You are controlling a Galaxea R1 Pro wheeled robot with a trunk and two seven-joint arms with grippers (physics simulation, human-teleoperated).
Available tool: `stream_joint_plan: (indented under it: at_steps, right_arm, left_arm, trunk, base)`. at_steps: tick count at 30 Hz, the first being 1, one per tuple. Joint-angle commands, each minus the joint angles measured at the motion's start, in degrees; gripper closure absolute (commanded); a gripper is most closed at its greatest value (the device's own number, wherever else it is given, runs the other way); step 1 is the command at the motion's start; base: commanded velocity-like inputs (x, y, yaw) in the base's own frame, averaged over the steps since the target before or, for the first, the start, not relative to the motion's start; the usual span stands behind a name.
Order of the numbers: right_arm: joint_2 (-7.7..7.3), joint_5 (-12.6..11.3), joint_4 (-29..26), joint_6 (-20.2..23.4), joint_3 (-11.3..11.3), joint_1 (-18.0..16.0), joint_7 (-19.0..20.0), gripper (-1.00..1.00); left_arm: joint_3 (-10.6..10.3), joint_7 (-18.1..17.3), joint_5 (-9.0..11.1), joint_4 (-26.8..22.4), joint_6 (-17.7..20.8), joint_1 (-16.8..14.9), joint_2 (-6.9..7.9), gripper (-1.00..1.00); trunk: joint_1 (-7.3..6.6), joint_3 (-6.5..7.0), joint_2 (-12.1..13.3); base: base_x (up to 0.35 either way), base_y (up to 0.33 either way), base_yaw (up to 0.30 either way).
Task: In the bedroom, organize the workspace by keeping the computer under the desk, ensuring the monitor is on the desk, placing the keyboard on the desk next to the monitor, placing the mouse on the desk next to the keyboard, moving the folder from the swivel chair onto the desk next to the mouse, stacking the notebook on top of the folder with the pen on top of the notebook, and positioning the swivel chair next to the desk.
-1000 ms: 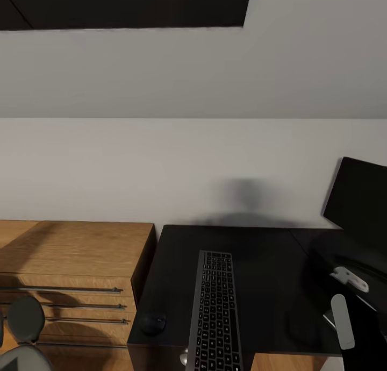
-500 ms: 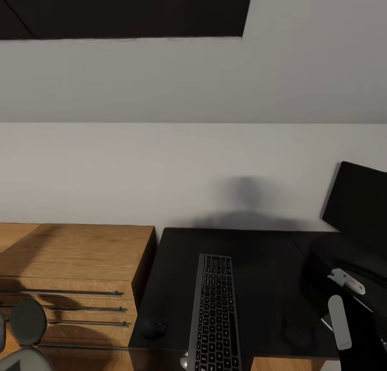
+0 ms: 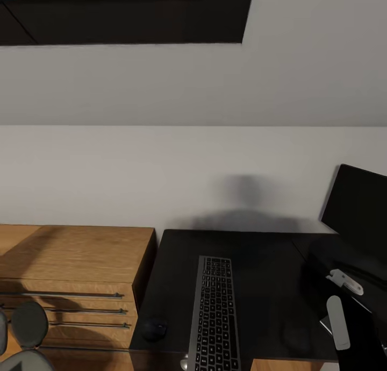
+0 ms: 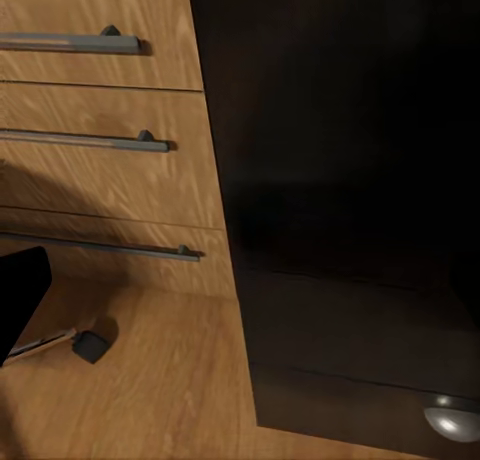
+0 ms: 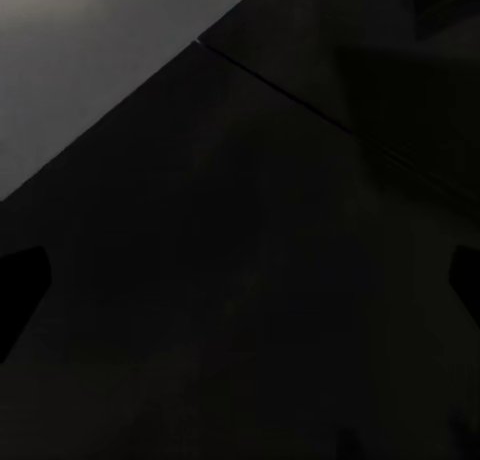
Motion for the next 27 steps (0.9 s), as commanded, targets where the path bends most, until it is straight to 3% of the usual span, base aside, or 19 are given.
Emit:
stream_joint_plan:
  at_steps: [1, 15, 27]
  right_arm:
    - [0.0, -0.61, -0.07, 0.23, 0.03, -0.04, -0.44, -1.0]
    - [0.04, -0.61, 0.78, 0.18, 0.03, -0.05, -0.24, -1.0]
    - [0.06, -0.57, 2.06, 0.16, 0.05, -0.05, -0.26, -1.0]
  left_arm:
    - [-0.5, 0.41, 0.24, 0.02, -0.1, -0.04, -0.01, -1.0]
    - [-0.42, 0.55, 0.31, 0.02, -0.1, -0.04, -0.02, -1.0]
    - [-0.41, 0.4, 0.32, 0.02, -0.1, -0.04, -0.01, -1.0]
  trunk:
    - [0.0, -0.07, -0.04]
    - [0.0, -0.07, -0.04]
    - [0.0, -0.07, -0.04]
  base:
    - [0.0, 0.0, 0.0]
    - [-0.012, 0.0, 0.0]
    - [-0.272, 0.046, 0.0]
